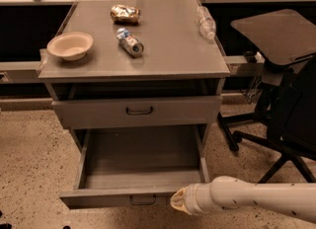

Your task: Close middle drawer

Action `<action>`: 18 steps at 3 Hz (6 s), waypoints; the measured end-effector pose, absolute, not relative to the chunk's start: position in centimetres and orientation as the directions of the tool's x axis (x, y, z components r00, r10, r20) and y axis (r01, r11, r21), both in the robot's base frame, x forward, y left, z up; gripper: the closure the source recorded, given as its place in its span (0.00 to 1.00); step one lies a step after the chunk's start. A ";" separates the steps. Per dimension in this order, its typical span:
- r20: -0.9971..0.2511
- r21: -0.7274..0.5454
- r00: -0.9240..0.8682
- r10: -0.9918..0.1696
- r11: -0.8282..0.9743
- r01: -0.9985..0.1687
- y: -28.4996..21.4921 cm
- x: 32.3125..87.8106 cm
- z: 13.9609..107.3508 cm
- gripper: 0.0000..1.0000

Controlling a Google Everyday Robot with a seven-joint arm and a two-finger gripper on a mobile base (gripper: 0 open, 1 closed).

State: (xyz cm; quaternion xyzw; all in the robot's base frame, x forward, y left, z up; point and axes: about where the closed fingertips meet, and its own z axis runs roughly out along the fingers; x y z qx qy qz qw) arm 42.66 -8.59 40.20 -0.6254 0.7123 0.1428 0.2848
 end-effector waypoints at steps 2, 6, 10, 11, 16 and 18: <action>-0.584 -0.153 -0.056 -0.810 0.177 -0.972 -8.6 42.7 40.2 0.04; -0.726 -0.117 -0.011 -0.688 0.140 -0.983 -6.9 43.7 39.5 0.41; -0.841 -0.007 -0.038 -0.540 0.081 -0.997 -1.3 41.5 31.7 1.00; -0.875 -0.025 0.008 -0.484 0.028 -0.999 2.1 42.0 29.3 1.00; -0.913 -0.053 0.084 -0.400 -0.087 -0.995 7.4 48.0 27.3 1.00; -0.900 -0.091 0.134 -0.414 -0.122 -0.988 10.0 54.5 28.0 1.00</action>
Offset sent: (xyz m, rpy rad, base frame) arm 0.0000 0.0000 0.0000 0.0000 0.0000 0.0000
